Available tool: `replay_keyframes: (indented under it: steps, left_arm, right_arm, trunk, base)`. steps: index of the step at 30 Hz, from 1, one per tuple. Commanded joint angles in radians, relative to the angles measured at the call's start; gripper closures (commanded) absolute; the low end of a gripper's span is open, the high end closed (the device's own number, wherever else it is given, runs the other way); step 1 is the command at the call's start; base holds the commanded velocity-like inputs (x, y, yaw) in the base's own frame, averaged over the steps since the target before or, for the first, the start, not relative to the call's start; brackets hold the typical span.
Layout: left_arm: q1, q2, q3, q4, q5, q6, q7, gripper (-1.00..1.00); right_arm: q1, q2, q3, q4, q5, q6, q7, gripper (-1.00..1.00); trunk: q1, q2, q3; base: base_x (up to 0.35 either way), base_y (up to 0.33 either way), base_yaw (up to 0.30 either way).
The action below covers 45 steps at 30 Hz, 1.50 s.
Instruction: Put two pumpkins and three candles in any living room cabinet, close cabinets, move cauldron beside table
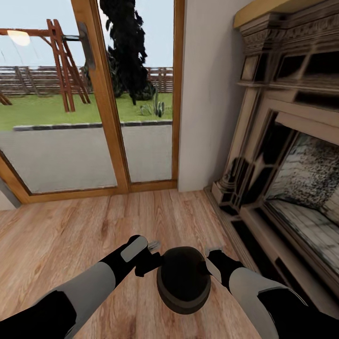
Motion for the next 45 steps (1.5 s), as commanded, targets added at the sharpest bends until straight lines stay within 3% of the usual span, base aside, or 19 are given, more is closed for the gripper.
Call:
replay_keyframes:
  steps: [1, 4, 17, 35, 40, 43, 45]
  left_arm:
    - [0.0, 0.0, 0.0, 0.0, 0.0, 0.0, 0.0, -1.0]
    - [0.0, 0.0, 0.0, 0.0, 0.0, 0.0, 0.0, -1.0]
    - [0.02, 0.02, -0.01, 0.009, -0.014, -0.044, -0.005, -1.0]
    - [0.02, 0.021, -0.01, 0.008, -0.018, -0.05, 0.0, -1.0]
    - [0.02, 0.022, -0.009, 0.009, -0.043, -0.051, 0.005, -1.0]
    - [0.02, 0.023, -0.01, 0.009, -0.073, -0.053, 0.011, -1.0]
    - [0.02, 0.021, -0.01, 0.009, -0.11, -0.077, 0.045, -1.0]
  right_arm:
    - [0.0, 0.0, 0.0, 0.0, 0.0, 0.0, 0.0, -1.0]
    - [0.0, 0.0, 0.0, 0.0, 0.0, 0.0, 0.0, -1.0]
    - [-0.035, 0.0, 0.004, 0.01, -0.006, -0.018, 0.003, -1.0]
    - [-0.036, 0.003, 0.005, 0.009, -0.006, -0.017, 0.002, -1.0]
    - [-0.036, 0.004, 0.005, 0.01, -0.006, -0.017, 0.003, -1.0]
    - [-0.036, 0.005, 0.006, 0.01, -0.005, -0.017, 0.005, -1.0]
    - [-0.036, 0.006, 0.006, 0.01, -0.005, -0.017, 0.005, -1.0]
  trunk:
    - [0.004, -0.007, -0.003]
    - [0.015, -0.028, -0.013]
    - [0.015, -0.028, -0.012]
    - [0.015, -0.028, 0.004]
    - [0.015, -0.028, 0.004]
    - [0.015, -0.028, 0.004]
    - [0.015, -0.028, 0.004]
  base:
    - [0.0, 0.0, 0.0]
    - [0.0, 0.0, 0.0]
    - [0.0, 0.0, 0.0]
    - [0.0, 0.0, -0.149]
    - [0.0, 0.0, -0.009]
    - [0.0, 0.0, -0.001]
    - [0.0, 0.0, 0.0]
